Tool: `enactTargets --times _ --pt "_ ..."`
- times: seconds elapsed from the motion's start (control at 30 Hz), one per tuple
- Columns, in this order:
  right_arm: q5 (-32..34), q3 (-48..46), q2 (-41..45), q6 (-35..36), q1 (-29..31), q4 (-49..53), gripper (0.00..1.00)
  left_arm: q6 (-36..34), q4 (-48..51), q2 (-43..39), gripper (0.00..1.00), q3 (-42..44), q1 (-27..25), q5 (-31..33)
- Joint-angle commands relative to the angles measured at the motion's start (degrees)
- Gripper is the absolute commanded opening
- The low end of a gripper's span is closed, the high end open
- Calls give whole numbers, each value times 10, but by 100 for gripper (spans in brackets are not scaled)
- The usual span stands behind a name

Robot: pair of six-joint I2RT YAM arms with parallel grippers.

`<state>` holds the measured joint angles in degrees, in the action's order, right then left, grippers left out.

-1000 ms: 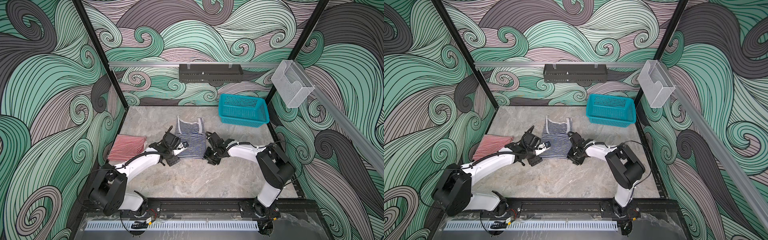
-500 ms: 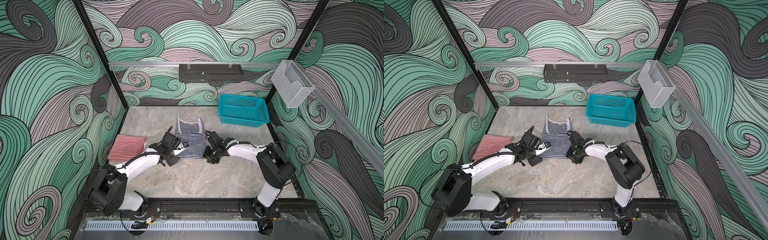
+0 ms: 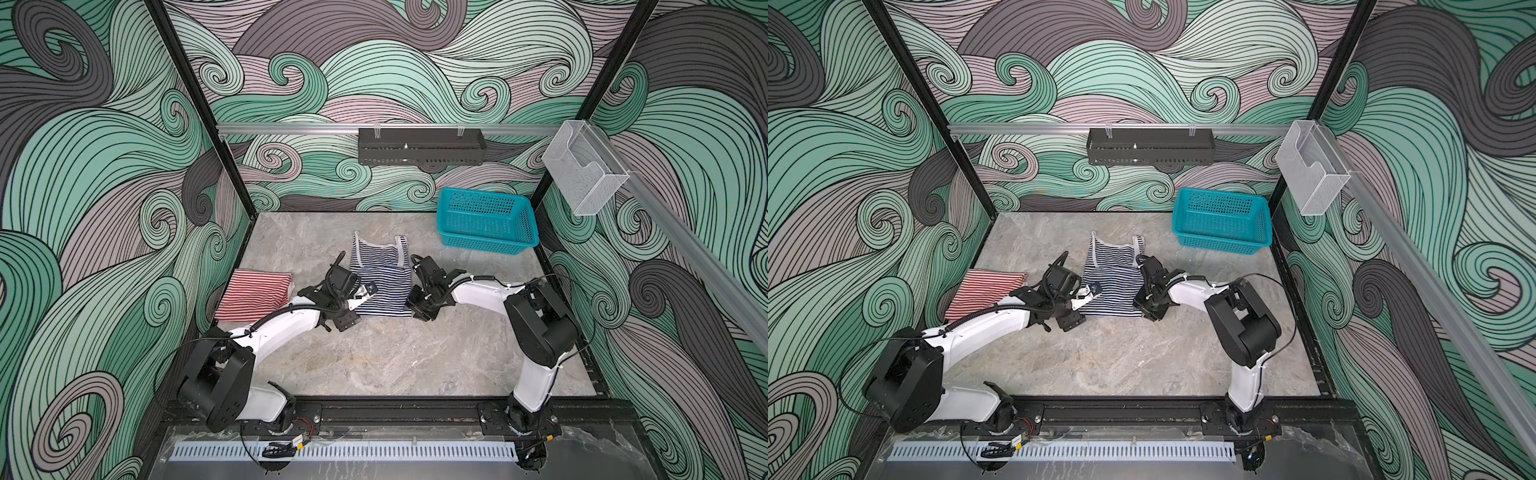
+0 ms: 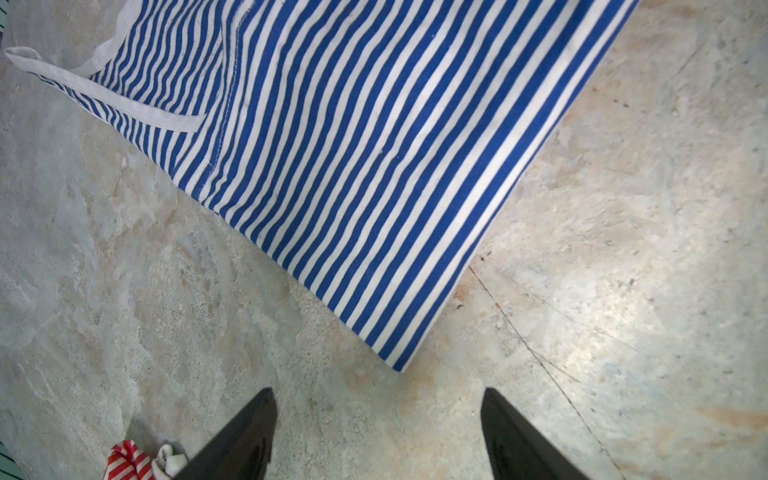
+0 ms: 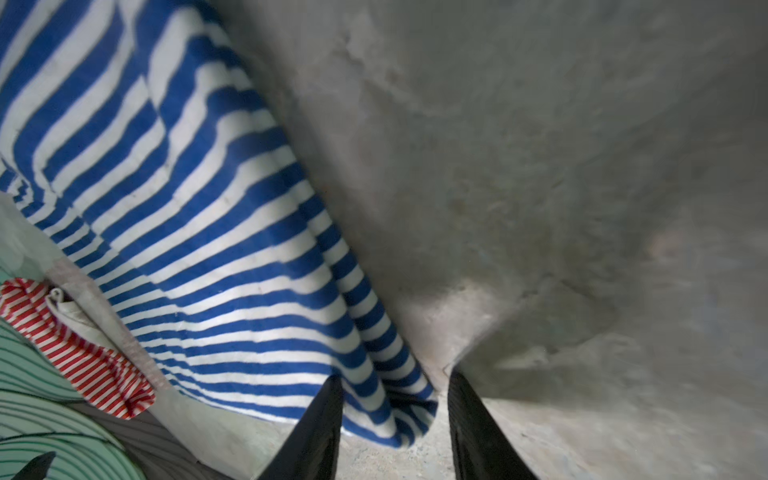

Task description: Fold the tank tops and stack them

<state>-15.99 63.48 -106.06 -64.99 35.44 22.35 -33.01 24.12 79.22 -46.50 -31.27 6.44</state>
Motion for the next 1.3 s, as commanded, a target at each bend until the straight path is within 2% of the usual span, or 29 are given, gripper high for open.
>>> enactTargets --times 0.0,0.47,0.93,1.07,1.27 --pt "-2 6 -15 16 3 47 44 -2 -14 -4 80 9 -2 2" --pt "15 15 4 33 12 96 43 1 -32 4 80 19 -1 1" --pt "14 69 -65 42 11 125 42 1 -38 15 80 7 -1 0" --pt "20 91 -79 57 14 163 37 0 -40 8 80 11 -1 6" --pt "32 97 -71 78 18 207 34 -3 -43 2 80 17 -2 9"
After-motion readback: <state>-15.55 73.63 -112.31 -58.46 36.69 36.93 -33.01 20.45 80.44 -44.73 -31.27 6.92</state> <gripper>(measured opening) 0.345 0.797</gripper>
